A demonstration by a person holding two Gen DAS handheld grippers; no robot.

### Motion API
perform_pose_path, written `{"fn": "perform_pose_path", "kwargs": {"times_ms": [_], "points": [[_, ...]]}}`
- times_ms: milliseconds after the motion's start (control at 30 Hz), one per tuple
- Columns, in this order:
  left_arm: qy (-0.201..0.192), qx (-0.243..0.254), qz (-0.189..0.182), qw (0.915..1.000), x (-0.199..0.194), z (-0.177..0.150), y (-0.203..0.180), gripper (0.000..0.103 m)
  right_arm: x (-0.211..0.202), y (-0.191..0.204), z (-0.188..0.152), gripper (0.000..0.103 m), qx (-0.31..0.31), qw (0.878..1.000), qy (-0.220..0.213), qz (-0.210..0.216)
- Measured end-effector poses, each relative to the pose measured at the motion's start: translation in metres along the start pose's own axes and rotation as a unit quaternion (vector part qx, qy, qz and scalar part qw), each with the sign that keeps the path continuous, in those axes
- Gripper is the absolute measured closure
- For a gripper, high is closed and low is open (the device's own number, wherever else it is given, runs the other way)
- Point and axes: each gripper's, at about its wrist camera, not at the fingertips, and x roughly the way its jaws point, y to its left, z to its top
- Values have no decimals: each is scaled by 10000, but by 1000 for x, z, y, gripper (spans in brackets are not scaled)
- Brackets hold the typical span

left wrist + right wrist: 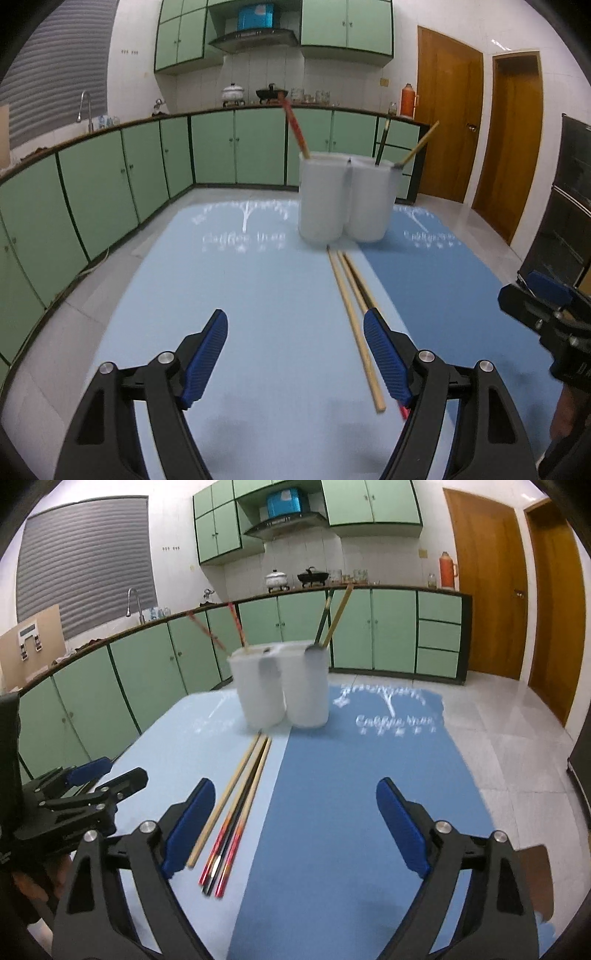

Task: Organize utensils
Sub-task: 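Move both open tools back over the remaining chopsticks on the mat, then grasp a red chopstick with the right tool while the left tool grasps a plain wooden chopstick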

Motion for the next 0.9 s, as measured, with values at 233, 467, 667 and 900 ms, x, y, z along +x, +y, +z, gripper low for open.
{"fn": "perform_pose_path", "kwargs": {"times_ms": [233,467,667,900], "points": [[112,-16,47,9999,2,-24,-2,31,6,14,-28,32,16,9997,246,-35],[134,-92,232,9996,-1,-29,9,34,10,33,-46,45,-227,9987,460,-32],[135,-147,260,9995,-4,-33,16,37,15,45,-52,55,-387,9975,582,-92],[322,-215,171,9991,-1,-39,16,38,21,49,-55,67,-482,9960,754,-75]]}}
